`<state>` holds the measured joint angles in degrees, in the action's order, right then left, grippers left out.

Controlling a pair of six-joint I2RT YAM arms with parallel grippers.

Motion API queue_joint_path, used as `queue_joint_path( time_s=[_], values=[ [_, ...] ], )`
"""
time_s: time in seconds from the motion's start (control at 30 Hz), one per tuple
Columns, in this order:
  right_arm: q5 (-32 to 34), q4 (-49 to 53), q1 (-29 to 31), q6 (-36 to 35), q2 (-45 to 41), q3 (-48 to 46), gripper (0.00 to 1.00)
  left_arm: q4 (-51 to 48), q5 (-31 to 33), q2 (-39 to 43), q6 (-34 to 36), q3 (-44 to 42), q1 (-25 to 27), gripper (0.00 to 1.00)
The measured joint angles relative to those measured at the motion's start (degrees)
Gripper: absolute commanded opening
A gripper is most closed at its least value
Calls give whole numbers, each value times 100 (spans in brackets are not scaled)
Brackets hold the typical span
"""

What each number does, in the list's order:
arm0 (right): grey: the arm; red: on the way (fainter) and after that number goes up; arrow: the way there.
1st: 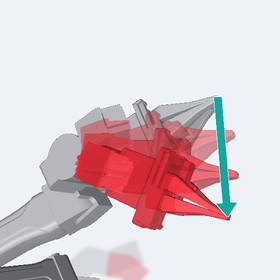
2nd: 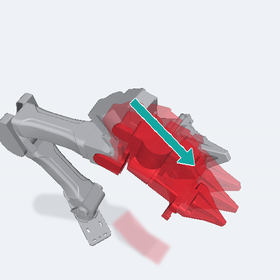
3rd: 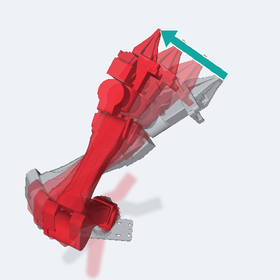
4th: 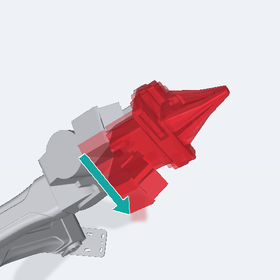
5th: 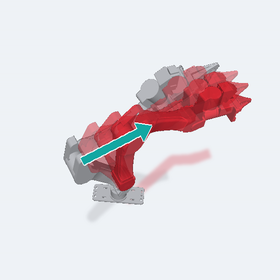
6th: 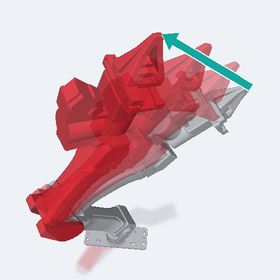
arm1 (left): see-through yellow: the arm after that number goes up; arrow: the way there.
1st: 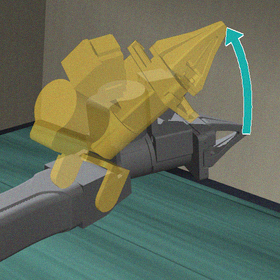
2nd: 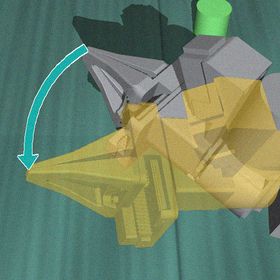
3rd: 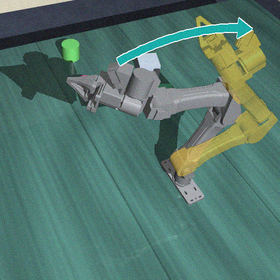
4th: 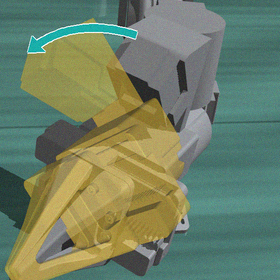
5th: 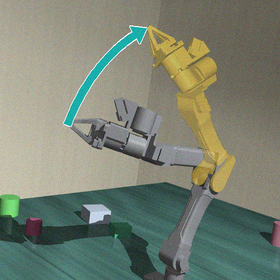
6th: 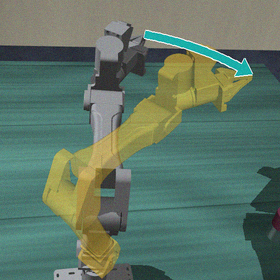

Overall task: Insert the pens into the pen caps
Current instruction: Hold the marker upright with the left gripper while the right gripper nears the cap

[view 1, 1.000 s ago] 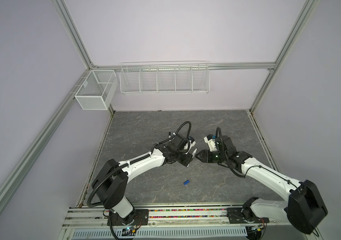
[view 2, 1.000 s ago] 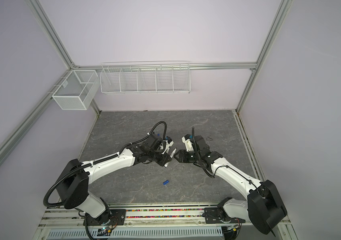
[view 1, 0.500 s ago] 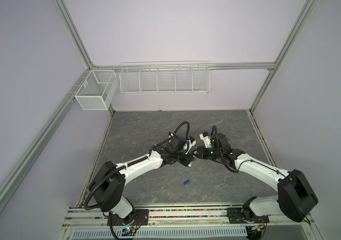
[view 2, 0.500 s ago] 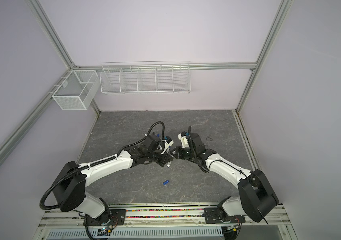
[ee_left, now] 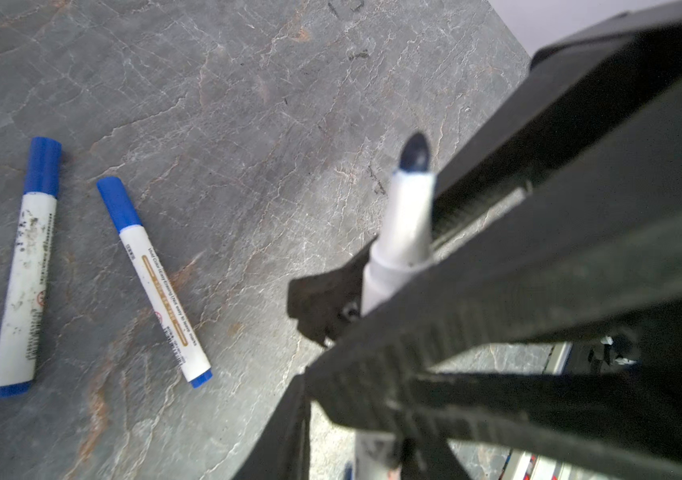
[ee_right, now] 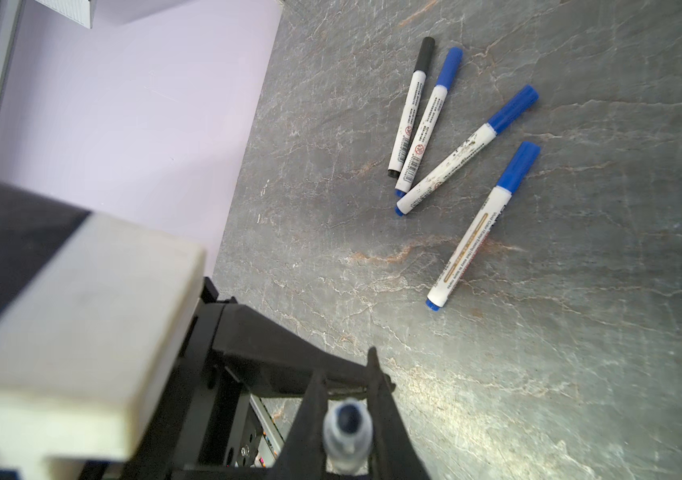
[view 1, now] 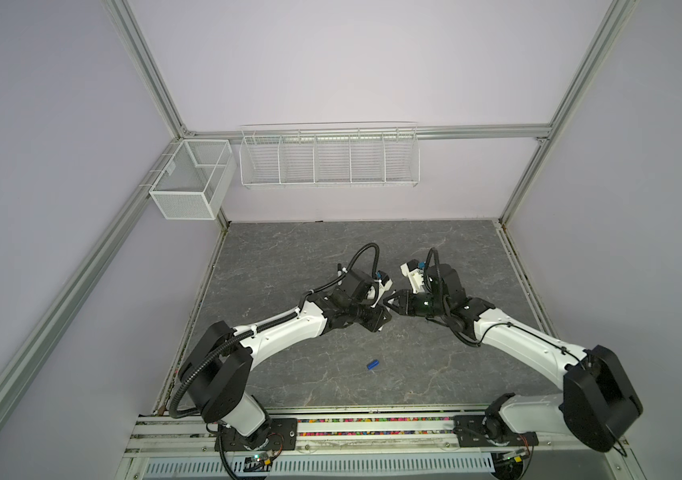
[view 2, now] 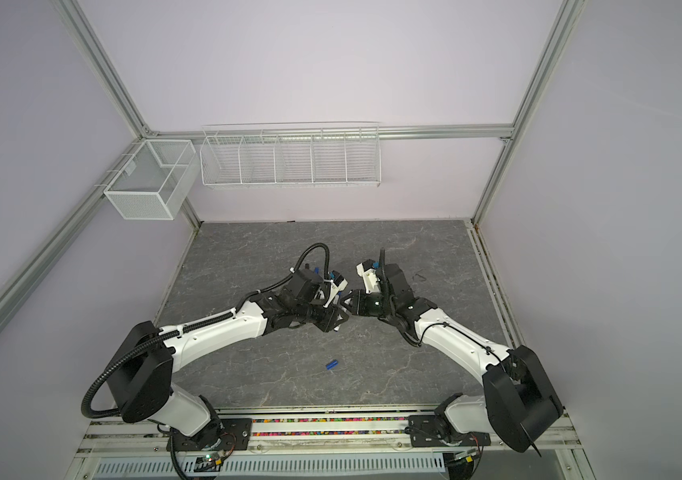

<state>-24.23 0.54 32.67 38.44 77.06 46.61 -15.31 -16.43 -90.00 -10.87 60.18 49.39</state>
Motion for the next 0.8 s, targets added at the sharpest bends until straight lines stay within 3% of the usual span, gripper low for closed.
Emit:
queue_joint_path(
  time_s=[0.23,0.33,0.4,0.47,0.57,0.8],
  values=[
    [-118,-22,-31,26,0,-11,9,166,-273,-2,15,0,2,17],
    [-192,-61,-83,61,-13,-39,9,212,-326,0,24,-24,-17,0],
    [-238,-70,-103,61,-15,-61,10,264,-352,15,48,-74,-24,0],
    [-269,-70,-105,59,-22,-76,17,337,-354,55,42,-151,-20,0],
    [-302,-9,-105,52,-37,-81,41,422,-304,179,-2,-297,-28,0],
    [79,957,173,-721,-243,48,47,380,597,570,-520,-660,-417,0]
  ],
)
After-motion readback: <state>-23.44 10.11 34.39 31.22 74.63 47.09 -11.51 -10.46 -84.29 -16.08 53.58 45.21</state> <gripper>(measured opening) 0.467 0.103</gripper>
